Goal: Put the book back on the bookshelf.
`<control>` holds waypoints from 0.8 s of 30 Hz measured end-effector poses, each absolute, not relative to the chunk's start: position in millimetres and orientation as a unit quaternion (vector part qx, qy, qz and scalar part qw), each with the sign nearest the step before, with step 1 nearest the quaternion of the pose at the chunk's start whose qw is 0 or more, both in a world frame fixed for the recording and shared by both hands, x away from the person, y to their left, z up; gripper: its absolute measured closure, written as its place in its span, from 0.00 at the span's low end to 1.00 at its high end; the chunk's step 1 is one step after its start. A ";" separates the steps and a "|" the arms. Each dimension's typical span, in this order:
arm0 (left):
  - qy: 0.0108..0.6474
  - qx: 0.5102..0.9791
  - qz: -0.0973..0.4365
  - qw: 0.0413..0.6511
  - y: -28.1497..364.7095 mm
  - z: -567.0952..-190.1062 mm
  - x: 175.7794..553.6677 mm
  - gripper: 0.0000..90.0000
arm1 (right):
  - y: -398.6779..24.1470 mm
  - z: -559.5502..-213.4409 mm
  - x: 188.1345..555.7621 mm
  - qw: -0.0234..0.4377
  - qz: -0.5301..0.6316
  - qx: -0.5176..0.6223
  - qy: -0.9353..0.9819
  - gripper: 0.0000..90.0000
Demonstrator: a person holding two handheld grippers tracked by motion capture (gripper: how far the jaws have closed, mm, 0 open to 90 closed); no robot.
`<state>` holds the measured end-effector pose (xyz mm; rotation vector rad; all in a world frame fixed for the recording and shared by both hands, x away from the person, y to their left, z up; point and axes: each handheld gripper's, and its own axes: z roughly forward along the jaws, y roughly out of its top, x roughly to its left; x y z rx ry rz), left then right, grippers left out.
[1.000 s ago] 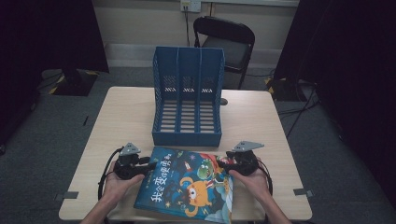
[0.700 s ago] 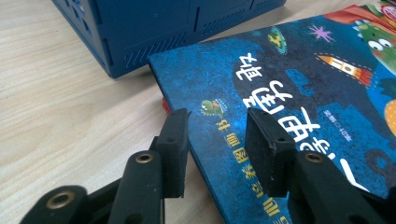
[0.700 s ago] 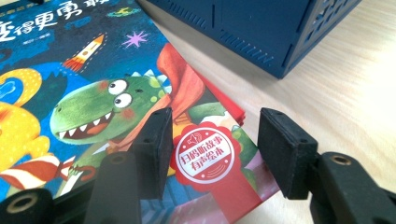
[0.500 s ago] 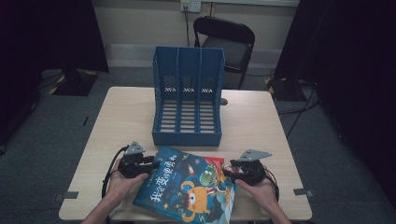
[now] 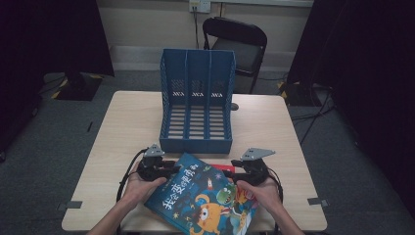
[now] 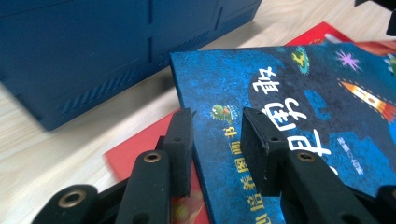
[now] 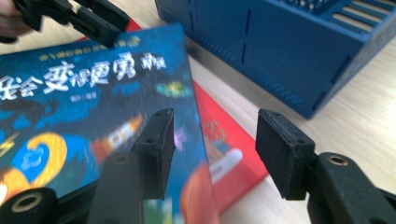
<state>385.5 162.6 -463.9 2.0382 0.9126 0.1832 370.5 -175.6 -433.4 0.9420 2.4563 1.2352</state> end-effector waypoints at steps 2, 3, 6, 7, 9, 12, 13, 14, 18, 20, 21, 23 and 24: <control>0.362 0.823 0.069 0.433 158.0 -463.2 388.6 0.72 | -171.7 -432.3 373.4 0.114 0.422 0.314 0.843 0.54; 0.358 0.825 0.069 0.431 155.4 -462.7 390.3 0.72 | -169.7 -432.3 374.3 0.112 0.420 0.313 0.844 0.54; 0.349 0.832 0.069 0.426 145.5 -461.1 394.1 0.72 | -164.4 -434.5 377.1 0.108 0.416 0.306 0.850 0.56; 0.348 0.831 0.069 0.428 142.8 -461.3 394.9 0.73 | -162.1 -435.6 378.0 0.105 0.414 0.304 0.851 0.57; 0.344 0.832 0.065 0.431 136.7 -461.9 397.5 0.73 | -159.3 -436.5 379.4 0.100 0.412 0.302 0.854 0.58; 0.336 0.838 0.060 0.424 126.9 -459.7 401.9 0.73 | -156.3 -437.6 381.9 0.095 0.411 0.301 0.855 0.58; 0.335 0.841 0.058 0.420 124.8 -458.4 403.0 0.73 | -154.9 -438.3 383.0 0.093 0.410 0.301 0.856 0.58; 0.331 0.846 0.062 0.414 121.6 -456.6 404.0 0.73 | -152.2 -440.4 384.0 0.087 0.410 0.298 0.858 0.58; 0.331 0.843 0.055 0.420 125.7 -458.3 403.9 0.74 | -149.4 -443.3 383.7 0.080 0.408 0.294 0.860 0.59; 0.328 0.846 0.054 0.417 131.8 -457.4 399.5 0.74 | -147.1 -448.2 383.1 0.074 0.400 0.292 0.866 0.58; 0.327 0.848 0.052 0.415 134.9 -456.8 396.3 0.75 | -146.4 -450.0 382.9 0.073 0.396 0.293 0.867 0.58; 0.330 0.849 0.057 0.408 139.7 -455.7 392.1 0.76 | -146.2 -451.6 382.7 0.071 0.396 0.293 0.867 0.58; 0.333 0.845 0.067 0.413 150.1 -457.3 383.7 0.76 | -146.6 -451.6 382.3 0.072 0.397 0.294 0.867 0.58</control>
